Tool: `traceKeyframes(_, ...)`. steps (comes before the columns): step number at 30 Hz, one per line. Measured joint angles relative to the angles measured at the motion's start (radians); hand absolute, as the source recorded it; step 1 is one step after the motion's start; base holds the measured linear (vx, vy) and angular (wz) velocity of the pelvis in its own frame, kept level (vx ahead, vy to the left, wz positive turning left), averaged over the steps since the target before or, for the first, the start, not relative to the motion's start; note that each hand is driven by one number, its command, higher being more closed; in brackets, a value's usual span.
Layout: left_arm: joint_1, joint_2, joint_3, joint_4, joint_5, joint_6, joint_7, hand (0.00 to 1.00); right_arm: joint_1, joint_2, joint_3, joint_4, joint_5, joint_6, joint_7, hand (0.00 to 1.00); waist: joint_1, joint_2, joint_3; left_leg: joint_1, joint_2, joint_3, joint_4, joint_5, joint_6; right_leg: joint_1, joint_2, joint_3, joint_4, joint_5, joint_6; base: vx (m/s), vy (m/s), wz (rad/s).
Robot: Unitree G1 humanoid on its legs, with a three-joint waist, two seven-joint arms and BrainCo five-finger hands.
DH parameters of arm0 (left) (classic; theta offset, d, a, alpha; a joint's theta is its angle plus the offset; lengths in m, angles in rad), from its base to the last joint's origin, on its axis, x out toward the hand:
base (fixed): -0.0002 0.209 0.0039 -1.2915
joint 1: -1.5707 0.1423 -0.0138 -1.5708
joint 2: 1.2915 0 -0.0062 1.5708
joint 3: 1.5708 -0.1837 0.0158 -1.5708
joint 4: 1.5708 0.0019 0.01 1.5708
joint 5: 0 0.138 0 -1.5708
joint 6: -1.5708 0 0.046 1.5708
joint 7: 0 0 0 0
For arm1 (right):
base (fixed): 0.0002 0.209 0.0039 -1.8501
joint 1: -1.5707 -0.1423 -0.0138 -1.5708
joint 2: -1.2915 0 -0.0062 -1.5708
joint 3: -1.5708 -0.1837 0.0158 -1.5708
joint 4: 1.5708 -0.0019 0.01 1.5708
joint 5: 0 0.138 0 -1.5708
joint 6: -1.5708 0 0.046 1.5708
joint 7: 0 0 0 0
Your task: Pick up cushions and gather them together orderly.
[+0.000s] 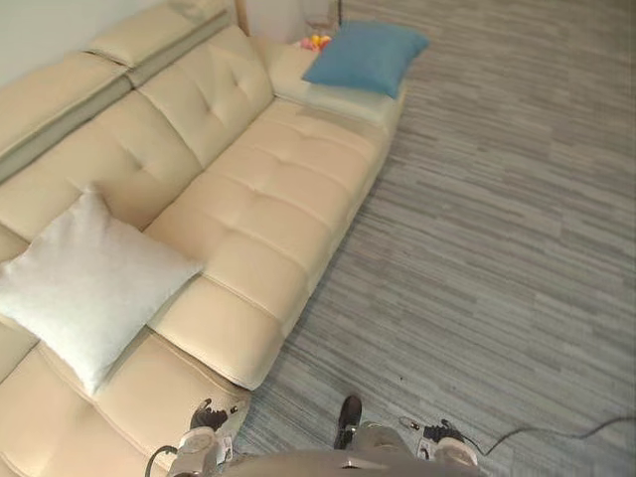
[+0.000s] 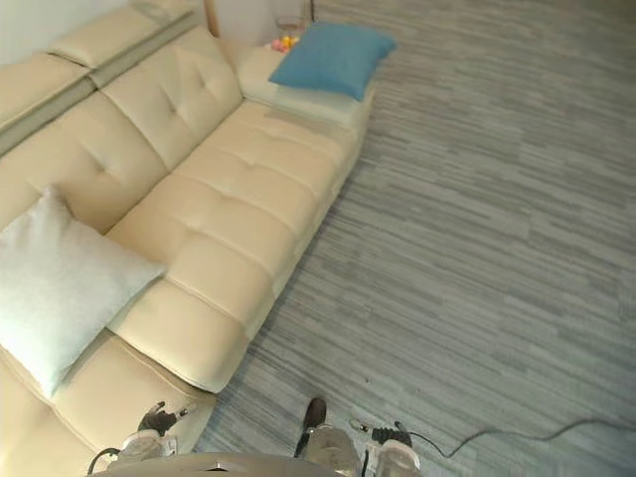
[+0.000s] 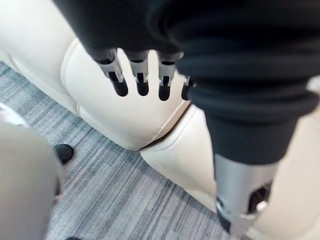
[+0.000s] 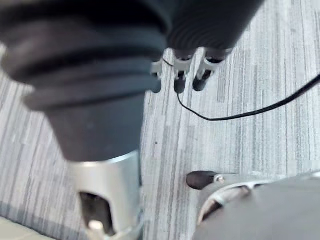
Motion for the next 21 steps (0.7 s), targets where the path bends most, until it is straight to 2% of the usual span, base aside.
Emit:
traceKeyframes(1,0.006,0.001,0.004,-0.002,0.0,0.0,0.0,0.0,0.001,0.0,0.006,0.004,0.004,0.0,0.0,0.0,0.005,-0.004,0.002,-0.017,0.028,-0.006,0.084,0.001,0.002,0.008,0.006,0.016,0.002,-0.004,0.0,0.03,-0.107,-0.9)
traceKeyframes(2,0.005,-0.003,0.018,-0.008,0.0,-0.001,0.0,0.0,0.002,0.004,0.021,0.005,0.008,0.0,-0.001,0.0,0.011,0.001,0.005,-0.062,0.088,-0.047,0.265,0.03,0.051,0.029,0.026,0.046,0.005,-0.011,-0.009,0.09,-0.102,-1.12)
traceKeyframes(3,0.01,-0.02,0.044,-0.02,-0.003,-0.004,0.0,0.0,0.004,-0.001,0.038,-0.007,0.008,0.0,-0.003,0.0,0.026,0.005,0.016,-0.148,0.133,-0.16,0.472,0.096,0.146,0.045,0.051,0.112,0.029,-0.03,-0.029,0.13,-0.072,-1.21)
traceKeyframes(4,0.011,-0.024,0.049,-0.025,-0.004,-0.005,0.001,0.0,0.002,-0.002,0.042,-0.009,0.008,0.0,-0.004,0.0,0.028,0.014,0.015,-0.176,0.129,-0.213,0.523,0.091,0.14,0.044,0.057,0.138,0.038,-0.038,-0.036,0.17,0.046,-1.35)
traceKeyframes(5,0.011,-0.029,0.049,-0.033,-0.01,-0.006,0.001,0.0,-0.015,-0.001,0.044,-0.011,0.016,-0.002,-0.005,0.0,0.028,0.023,0.017,-0.244,0.084,-0.317,0.591,0.005,0.115,0.04,0.07,0.188,0.058,-0.051,-0.045,0.17,0.109,-1.22)
traceKeyframes(6,0.011,-0.033,0.054,-0.049,-0.013,-0.007,0.001,0.0,-0.019,0.005,0.044,-0.008,0.029,0.002,-0.004,0.0,0.037,0.018,0.019,-0.296,0.023,-0.379,0.581,-0.057,0.12,0.043,0.073,0.243,0.061,-0.053,-0.046,0.17,0.089,-1.2)
traceKeyframes(7,0.012,-0.037,0.058,-0.06,-0.013,-0.008,0.002,0.0,-0.018,0.007,0.044,-0.008,0.03,0.002,-0.004,0.0,0.046,0.016,0.021,-0.311,-0.001,-0.392,0.562,-0.073,0.121,0.046,0.073,0.265,0.061,-0.053,-0.045,0.15,0.066,-1.26)
traceKeyframes(8,0.014,-0.045,0.061,-0.084,-0.013,-0.013,0.003,0.0,-0.015,0.015,0.044,-0.009,0.035,0.001,-0.004,0.0,0.067,0.011,0.024,-0.344,-0.041,-0.411,0.458,-0.088,0.129,0.056,0.072,0.312,0.06,-0.061,-0.043,0.14,0.088,-1.1)
traceKeyframes(10,0.014,-0.05,0.073,-0.101,-0.013,-0.014,0.005,0.0,-0.013,0.028,0.058,-0.02,0.044,0.002,-0.006,0.0,0.072,0.01,0.027,-0.382,-0.054,-0.422,0.328,-0.086,0.127,0.066,0.072,0.338,0.059,-0.07,-0.037,0.14,0.12,-0.81)
traceKeyframes(12,0.014,-0.067,0.1,-0.12,-0.011,-0.014,0.015,0.0,-0.004,0.036,0.073,-0.053,0.044,0.0,-0.007,0.0,0.078,0.008,0.027,-0.418,-0.105,-0.518,0.099,-0.058,0.106,0.064,0.072,0.398,0.059,-0.083,-0.018,0.15,0.193,-0.76)
traceKeyframes(13,0.013,-0.068,0.102,-0.121,-0.01,-0.014,0.017,0.0,-0.001,0.038,0.072,-0.054,0.044,0.0,-0.008,0.0,0.08,0.008,0.028,-0.417,-0.114,-0.535,0.054,-0.055,0.1,0.063,0.073,0.412,0.057,-0.085,-0.014,0.2,0.252,-1.18)
traceKeyframes(14,0.013,-0.068,0.112,-0.119,-0.01,-0.014,0.022,0.0,0.001,0.042,0.07,-0.056,0.044,-0.001,-0.009,0.0,0.084,0.007,0.025,-0.405,-0.127,-0.566,0.015,-0.019,0.092,0.065,0.079,0.468,0.044,-0.091,-0.009,0.19,0.229,-1.04)
traceKeyframes(15,0.013,-0.068,0.118,-0.118,-0.01,-0.012,0.022,0.0,0.001,0.044,0.069,-0.056,0.044,-0.001,-0.009,0.0,0.085,0.007,0.019,-0.402,-0.139,-0.575,0.014,-0.007,0.099,0.066,0.081,0.501,0.035,-0.096,-0.01,0.28,0.31,-1.39)
traceKeyframes(16,0.018,-0.075,0.119,-0.112,-0.009,-0.011,0.025,0.0,-0.001,0.049,0.07,-0.058,0.044,0.0,-0.009,0.0,0.098,0.012,0.001,-0.408,-0.146,-0.565,0.014,-0.005,0.104,0.054,0.086,0.533,0.062,-0.102,0.017,0.35,0.363,-1.44)
traceKeyframes(17,0.019,-0.063,0.125,-0.118,-0.01,-0.011,0.028,0.0,0.006,0.061,0.071,-0.076,0.044,0.001,-0.011,0.0,0.108,-0.012,-0.005,-0.395,-0.152,-0.486,0.016,-0.003,0.106,-0.021,0.047,0.529,0.272,-0.169,0.072,0.38,0.349,-1.32)
traceKeyframes(18,0.02,-0.059,0.127,-0.118,-0.011,-0.01,0.029,0.0,0.014,0.066,0.073,-0.084,0.043,0.001,-0.012,0.0,0.109,-0.024,-0.008,-0.377,-0.156,-0.456,0.016,-0.002,0.109,-0.033,0.03,0.521,0.34,-0.204,0.093,0.37,0.296,-1.19)
traceKeyframes(19,0.022,-0.053,0.125,-0.118,-0.011,-0.01,0.036,0.0,0.023,0.074,0.077,-0.088,0.042,0.0,-0.012,0.0,0.109,-0.047,-0.016,-0.338,-0.178,-0.406,0.016,-0.005,0.134,-0.058,-0.006,0.505,0.472,-0.252,0.147,0.24,0.169,-0.83)
traceKeyframes(20,0.024,-0.046,0.117,-0.116,-0.01,-0.009,0.043,0.0,0.023,0.077,0.086,-0.087,0.041,0.001,-0.012,0.0,0.114,-0.055,-0.019,-0.311,-0.192,-0.378,0.006,-0.014,0.149,-0.081,-0.023,0.506,0.559,-0.259,0.166,0.32,0.207,-1.01)
traceKeyframes(21,0.026,-0.033,0.095,-0.107,-0.01,-0.003,0.048,0.0,0.014,0.077,0.104,-0.093,0.04,-0.002,-0.01,0.0,0.098,-0.073,-0.023,-0.25,-0.215,-0.349,-0.02,-0.028,0.166,-0.127,-0.056,0.469,0.705,-0.222,0.188,0.25,0.154,-0.65)
